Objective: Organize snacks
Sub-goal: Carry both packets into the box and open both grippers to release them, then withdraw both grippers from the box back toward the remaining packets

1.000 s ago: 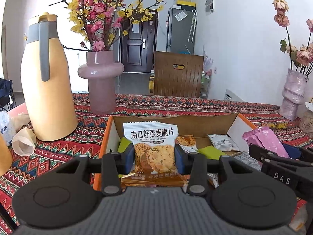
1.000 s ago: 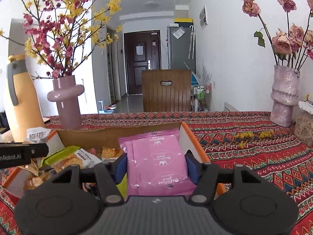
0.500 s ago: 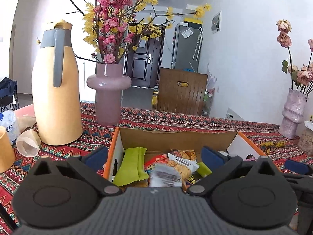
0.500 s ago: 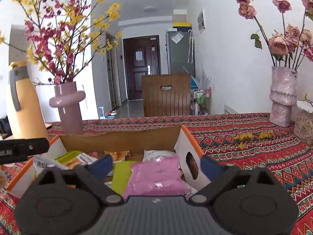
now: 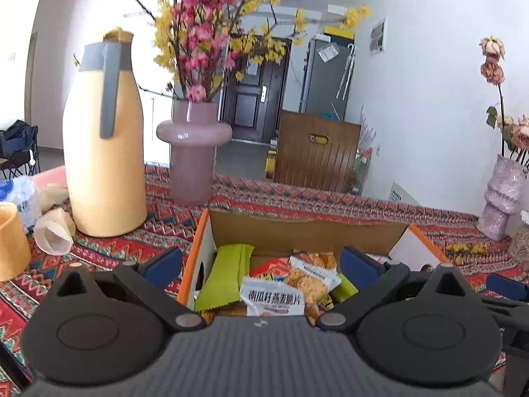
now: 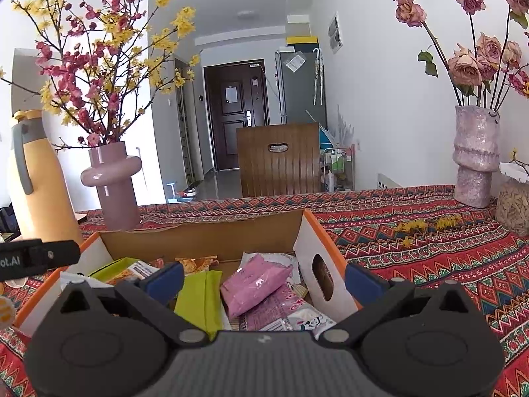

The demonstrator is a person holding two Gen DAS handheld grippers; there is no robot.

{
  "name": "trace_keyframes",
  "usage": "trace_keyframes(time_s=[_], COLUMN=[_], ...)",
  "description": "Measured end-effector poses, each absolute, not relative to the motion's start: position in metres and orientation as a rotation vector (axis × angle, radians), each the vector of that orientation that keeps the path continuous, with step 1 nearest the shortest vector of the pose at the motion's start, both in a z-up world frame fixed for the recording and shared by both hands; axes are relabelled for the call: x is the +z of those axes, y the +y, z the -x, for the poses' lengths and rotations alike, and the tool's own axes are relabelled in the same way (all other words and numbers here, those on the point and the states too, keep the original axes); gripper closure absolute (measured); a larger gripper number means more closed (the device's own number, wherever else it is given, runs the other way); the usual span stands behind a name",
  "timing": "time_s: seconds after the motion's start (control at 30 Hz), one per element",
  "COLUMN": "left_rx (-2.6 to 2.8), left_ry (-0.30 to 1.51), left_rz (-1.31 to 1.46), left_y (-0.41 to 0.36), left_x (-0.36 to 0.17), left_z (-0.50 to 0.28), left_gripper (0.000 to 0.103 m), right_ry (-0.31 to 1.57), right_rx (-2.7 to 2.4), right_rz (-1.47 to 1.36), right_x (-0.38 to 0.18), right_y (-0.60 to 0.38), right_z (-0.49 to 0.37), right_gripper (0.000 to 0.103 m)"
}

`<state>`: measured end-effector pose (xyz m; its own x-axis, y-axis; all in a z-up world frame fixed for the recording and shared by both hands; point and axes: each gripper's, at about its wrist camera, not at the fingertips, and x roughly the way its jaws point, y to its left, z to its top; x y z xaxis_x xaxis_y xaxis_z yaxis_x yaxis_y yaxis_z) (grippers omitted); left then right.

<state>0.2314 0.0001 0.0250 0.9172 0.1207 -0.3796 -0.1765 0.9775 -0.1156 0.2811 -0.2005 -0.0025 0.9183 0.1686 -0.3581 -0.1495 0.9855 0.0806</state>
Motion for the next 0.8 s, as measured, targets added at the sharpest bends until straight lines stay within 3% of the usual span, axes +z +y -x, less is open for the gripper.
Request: trace_keyframes(time_s=[0.4,0.8], left_rx=[0.112,0.056], left_ry=[0.313,0.444], left_rz=[0.171,0.095], left_y=[0.006,0.014], left_x=[0.062,0.020], left_z=[-0.171,-0.141], left_gripper=[0.000,0.000], right_ry=[0.294,0.336], right_rx=[0.191,0.201], right_rz=[-0.005,-0.007], right_x=[0.042,0.015], right_y=[-0.203,-0.220], right_z=[-0.222,-0.160], right_gripper=[0.000,0.000])
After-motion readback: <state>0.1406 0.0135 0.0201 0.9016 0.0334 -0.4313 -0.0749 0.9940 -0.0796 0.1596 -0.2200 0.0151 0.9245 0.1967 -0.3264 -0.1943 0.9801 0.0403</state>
